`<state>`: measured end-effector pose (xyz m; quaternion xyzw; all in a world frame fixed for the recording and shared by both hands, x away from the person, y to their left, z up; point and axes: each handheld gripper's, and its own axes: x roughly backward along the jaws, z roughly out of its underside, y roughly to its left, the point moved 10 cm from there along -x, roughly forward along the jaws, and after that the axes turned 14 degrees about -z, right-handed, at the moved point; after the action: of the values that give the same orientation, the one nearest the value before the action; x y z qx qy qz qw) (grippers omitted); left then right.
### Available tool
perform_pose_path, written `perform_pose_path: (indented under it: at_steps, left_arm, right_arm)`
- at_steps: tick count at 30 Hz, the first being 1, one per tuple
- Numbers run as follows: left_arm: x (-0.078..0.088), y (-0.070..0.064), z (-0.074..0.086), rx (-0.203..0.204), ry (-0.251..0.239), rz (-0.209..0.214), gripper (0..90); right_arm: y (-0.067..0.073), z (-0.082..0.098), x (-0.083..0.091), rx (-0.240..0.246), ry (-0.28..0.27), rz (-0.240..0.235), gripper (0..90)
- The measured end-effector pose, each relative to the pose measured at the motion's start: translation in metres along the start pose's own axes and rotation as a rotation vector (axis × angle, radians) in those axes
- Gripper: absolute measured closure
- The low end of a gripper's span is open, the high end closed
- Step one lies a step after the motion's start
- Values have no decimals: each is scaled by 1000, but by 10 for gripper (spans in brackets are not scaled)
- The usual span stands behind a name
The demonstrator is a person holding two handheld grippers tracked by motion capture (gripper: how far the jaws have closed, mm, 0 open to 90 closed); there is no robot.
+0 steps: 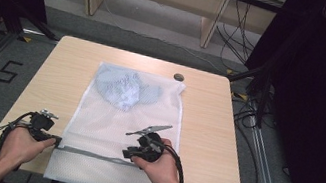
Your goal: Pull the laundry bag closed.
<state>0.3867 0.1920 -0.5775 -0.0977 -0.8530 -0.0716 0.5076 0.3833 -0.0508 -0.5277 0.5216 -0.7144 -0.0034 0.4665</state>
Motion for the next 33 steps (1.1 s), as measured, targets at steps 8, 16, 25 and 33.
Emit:
perform_pose_path:
  at_steps: [8,16,25,33]
  left_arm:
    - [1,3,0,2,20,-4,899]
    - [-2,2,2,5,43,-5,900]
    - [-2,2,2,36,38,-2,900]
    - [-2,3,2,40,47,14,900]
  right_arm:
    - [23,-13,-33,23,43,-44,719]
    - [29,-20,-50,24,59,-62,707]
    - [42,-36,-79,7,56,-116,713]
    - [48,-47,-104,16,70,-139,725]
